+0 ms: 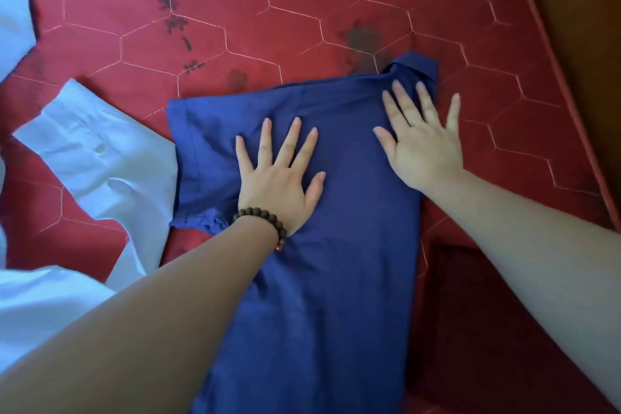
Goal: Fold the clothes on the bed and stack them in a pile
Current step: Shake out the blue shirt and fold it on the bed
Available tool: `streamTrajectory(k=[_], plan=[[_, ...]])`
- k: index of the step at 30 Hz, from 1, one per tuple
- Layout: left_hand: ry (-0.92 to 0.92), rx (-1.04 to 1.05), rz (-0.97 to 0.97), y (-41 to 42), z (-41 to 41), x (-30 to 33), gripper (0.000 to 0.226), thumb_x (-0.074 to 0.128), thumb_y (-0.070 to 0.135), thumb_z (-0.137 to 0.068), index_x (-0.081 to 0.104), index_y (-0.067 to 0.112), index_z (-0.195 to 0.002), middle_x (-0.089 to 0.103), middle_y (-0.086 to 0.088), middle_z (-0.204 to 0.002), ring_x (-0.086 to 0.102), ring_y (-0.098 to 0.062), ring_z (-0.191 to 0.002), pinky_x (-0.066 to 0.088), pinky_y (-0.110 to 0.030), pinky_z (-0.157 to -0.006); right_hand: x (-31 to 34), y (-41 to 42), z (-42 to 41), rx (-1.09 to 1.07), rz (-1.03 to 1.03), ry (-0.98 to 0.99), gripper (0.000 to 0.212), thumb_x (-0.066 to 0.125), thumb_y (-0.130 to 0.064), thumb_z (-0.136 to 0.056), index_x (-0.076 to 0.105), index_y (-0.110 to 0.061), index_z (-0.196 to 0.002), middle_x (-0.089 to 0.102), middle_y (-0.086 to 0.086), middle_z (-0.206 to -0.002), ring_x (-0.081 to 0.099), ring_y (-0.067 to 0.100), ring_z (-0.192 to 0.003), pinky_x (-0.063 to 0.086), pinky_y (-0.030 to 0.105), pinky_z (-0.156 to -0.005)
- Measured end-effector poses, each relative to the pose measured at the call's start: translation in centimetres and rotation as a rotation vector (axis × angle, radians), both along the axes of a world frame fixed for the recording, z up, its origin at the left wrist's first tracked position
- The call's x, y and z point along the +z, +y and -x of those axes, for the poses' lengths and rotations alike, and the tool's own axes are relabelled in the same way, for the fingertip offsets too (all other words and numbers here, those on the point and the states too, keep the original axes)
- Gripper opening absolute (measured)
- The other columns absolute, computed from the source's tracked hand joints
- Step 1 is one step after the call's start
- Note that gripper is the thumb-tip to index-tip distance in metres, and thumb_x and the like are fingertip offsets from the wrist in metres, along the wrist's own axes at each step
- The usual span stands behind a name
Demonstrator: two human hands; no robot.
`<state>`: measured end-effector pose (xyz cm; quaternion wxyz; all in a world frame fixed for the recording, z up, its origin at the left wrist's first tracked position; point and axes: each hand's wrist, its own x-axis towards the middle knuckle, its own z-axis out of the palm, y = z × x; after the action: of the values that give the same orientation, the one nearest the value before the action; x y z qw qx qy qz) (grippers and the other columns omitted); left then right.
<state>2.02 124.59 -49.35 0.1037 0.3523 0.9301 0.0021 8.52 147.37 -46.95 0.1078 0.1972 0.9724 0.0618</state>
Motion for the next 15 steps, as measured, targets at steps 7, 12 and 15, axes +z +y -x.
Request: streamTrajectory(k=[7,12,15], plan=[[-0.019,-0.071,-0.111,-2.5,-4.5,2.3,0.059,0.026,0.024,-0.091,0.034,0.007,-0.148,0.022,-0.009,-0.159,0.012,-0.028,-0.149,0.002,-0.053,-0.118,0.6,-13.9,-5.6,0.075,0.235,0.248,0.056,0.043,-0.018,-0.095,0.032,-0.005,-0.149,0.021,0.009,-0.160,0.013,0.023,-0.149,0.010,0.054,-0.119],[-0.094,-0.123,-0.073,-8.4,-9.1,1.0,0.059,0.024,0.040,-0.098,0.027,0.017,-0.152,0.022,-0.005,-0.159,0.016,-0.024,-0.148,0.010,-0.046,-0.120,-1.4,-18.5,-11.0,0.032,0.238,0.146,0.057,0.030,-0.036,-0.100,0.023,-0.012,-0.151,0.022,0.005,-0.159,0.016,0.019,-0.148,0.012,0.052,-0.120],[-0.034,-0.101,-0.061,-10.5,-7.9,0.4,0.064,0.029,0.048,-0.097,0.023,0.019,-0.154,0.018,-0.006,-0.161,0.015,-0.025,-0.149,0.013,-0.047,-0.119,-1.4,-16.9,-12.4,-0.128,0.180,0.152,0.060,0.030,-0.041,-0.100,0.024,-0.013,-0.153,0.021,0.004,-0.160,0.017,0.020,-0.148,0.009,0.053,-0.120]])
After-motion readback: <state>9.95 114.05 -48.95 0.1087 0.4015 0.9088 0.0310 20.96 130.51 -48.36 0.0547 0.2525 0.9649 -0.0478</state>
